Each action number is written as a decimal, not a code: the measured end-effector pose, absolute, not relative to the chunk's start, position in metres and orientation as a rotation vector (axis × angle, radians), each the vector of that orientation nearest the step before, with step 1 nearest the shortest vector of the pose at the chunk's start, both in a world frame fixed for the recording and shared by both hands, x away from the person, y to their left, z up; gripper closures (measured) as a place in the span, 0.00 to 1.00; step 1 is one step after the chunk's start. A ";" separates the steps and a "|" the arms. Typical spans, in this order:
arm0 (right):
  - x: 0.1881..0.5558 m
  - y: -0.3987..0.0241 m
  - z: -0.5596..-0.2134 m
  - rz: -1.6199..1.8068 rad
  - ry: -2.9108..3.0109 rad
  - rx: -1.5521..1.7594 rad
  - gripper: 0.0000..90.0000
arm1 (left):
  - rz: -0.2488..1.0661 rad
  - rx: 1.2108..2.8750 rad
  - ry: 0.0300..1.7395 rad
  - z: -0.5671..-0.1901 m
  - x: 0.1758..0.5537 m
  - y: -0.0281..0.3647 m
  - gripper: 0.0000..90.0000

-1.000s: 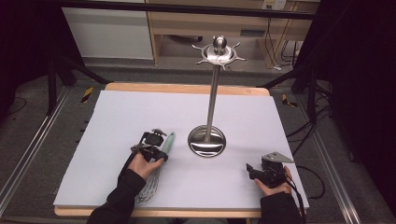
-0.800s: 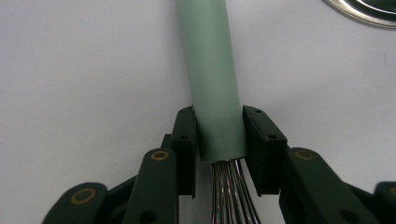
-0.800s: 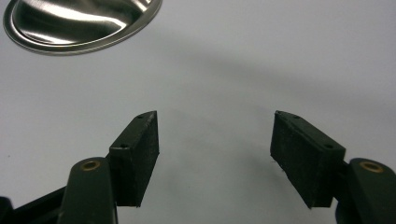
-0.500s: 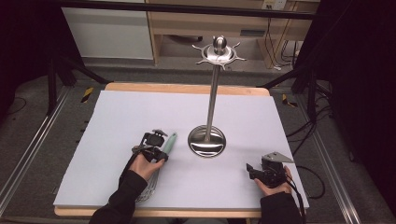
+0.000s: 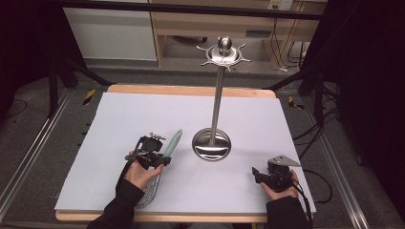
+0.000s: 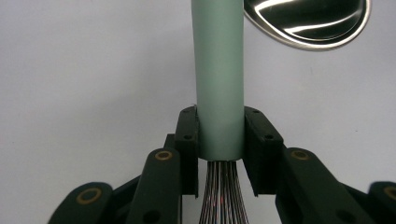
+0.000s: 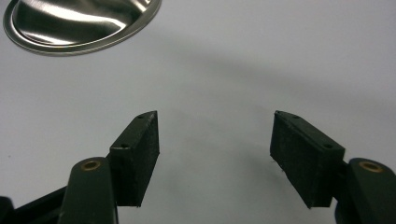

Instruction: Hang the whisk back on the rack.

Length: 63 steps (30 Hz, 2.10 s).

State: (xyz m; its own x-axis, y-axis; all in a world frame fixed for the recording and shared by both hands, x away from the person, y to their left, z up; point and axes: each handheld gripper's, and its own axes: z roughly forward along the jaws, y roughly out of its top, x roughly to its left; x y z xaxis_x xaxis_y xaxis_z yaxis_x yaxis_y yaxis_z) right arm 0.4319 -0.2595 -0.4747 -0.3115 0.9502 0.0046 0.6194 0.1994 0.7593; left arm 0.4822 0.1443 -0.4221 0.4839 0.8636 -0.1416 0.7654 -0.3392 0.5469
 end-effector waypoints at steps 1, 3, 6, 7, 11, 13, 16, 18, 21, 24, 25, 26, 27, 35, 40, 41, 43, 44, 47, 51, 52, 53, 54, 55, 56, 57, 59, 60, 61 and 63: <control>0.432 -0.260 -0.475 0.928 2.008 1.458 0.37 | 0.240 2.168 1.319 -0.420 0.479 0.148 0.76; 0.432 -0.259 -0.475 0.928 2.008 1.458 0.37 | 0.241 2.154 1.311 -0.418 0.476 0.151 0.76; 0.432 -0.259 -0.475 0.933 2.013 1.459 0.37 | 0.249 2.135 1.292 -0.415 0.471 0.156 0.76; 0.432 -0.259 -0.475 0.933 2.013 1.459 0.37 | 0.252 2.123 1.289 -0.414 0.470 0.158 0.76; 0.432 -0.259 -0.475 0.930 2.010 1.462 0.37 | 0.270 2.087 1.271 -0.409 0.464 0.165 0.76; 0.432 -0.259 -0.475 0.928 2.009 1.465 0.37 | 0.281 2.070 1.261 -0.407 0.460 0.169 0.76; 0.432 -0.259 -0.475 0.927 2.009 1.466 0.37 | 0.288 2.053 1.249 -0.404 0.457 0.173 0.76; 0.432 -0.259 -0.475 0.927 2.009 1.467 0.37 | 0.295 2.040 1.239 -0.401 0.454 0.175 0.76; 0.431 -0.259 -0.475 0.926 2.009 1.465 0.37 | 0.304 2.022 1.217 -0.395 0.449 0.180 0.76; 0.431 -0.259 -0.475 0.928 2.013 1.459 0.37 | 0.314 1.982 1.220 -0.391 0.444 0.183 0.76; 0.431 -0.259 -0.475 0.925 2.015 1.451 0.37 | 0.321 1.984 1.212 -0.390 0.443 0.185 0.76; 0.431 -0.259 -0.475 0.925 2.015 1.451 0.37 | 0.321 1.984 1.212 -0.390 0.443 0.185 0.76; 0.431 -0.258 -0.475 0.922 2.014 1.446 0.37 | 0.328 1.977 1.205 -0.389 0.442 0.187 0.76; 0.431 -0.257 -0.476 0.922 2.019 1.448 0.37 | 0.378 1.920 1.169 -0.378 0.430 0.193 0.76; 0.431 -0.257 -0.476 0.923 2.017 1.446 0.36 | 0.403 1.891 1.146 -0.373 0.426 0.195 0.76; 0.431 -0.257 -0.476 0.923 2.017 1.447 0.36 | 0.408 1.882 1.141 -0.372 0.425 0.195 0.76; 0.431 -0.257 -0.476 0.922 2.017 1.446 0.36 | 0.428 1.862 1.135 -0.368 0.423 0.198 0.76; 0.431 -0.256 -0.475 0.927 2.020 1.447 0.36 | 0.434 1.854 1.133 -0.367 0.422 0.200 0.76; 0.431 -0.256 -0.476 0.927 2.023 1.437 0.36 | 0.451 1.832 1.124 -0.363 0.420 0.203 0.76; 0.431 -0.256 -0.475 0.928 2.024 1.435 0.36 | 0.472 1.807 1.107 -0.358 0.417 0.205 0.76; 0.431 -0.256 -0.475 0.926 2.023 1.432 0.36 | 0.472 1.807 1.107 -0.358 0.417 0.205 0.76; 0.431 -0.257 -0.476 0.923 2.022 1.428 0.36 | 0.483 1.797 1.091 -0.356 0.415 0.206 0.76; 0.431 -0.256 -0.475 0.926 2.022 1.433 0.35 | 0.483 1.797 1.091 -0.356 0.415 0.206 0.76; 0.431 -0.256 -0.475 0.926 2.019 1.431 0.35 | 0.498 1.781 1.076 -0.354 0.414 0.207 0.76; 0.431 -0.256 -0.475 0.926 2.019 1.431 0.35 | 0.498 1.781 1.076 -0.354 0.414 0.207 0.76; 0.431 -0.256 -0.475 0.925 2.011 1.433 0.34 | 0.511 1.768 1.064 -0.352 0.412 0.207 0.76; 0.431 -0.256 -0.475 0.926 2.004 1.426 0.33 | 0.521 1.752 1.054 -0.350 0.412 0.207 0.76; 0.431 -0.256 -0.475 0.926 2.004 1.426 0.33 | 0.521 1.752 1.054 -0.350 0.412 0.207 0.76; 0.431 -0.257 -0.475 0.929 2.000 1.419 0.33 | 0.528 1.740 1.044 -0.348 0.411 0.208 0.76; 0.431 -0.256 -0.475 0.934 1.997 1.423 0.33 | 0.535 1.731 1.035 -0.346 0.411 0.209 0.76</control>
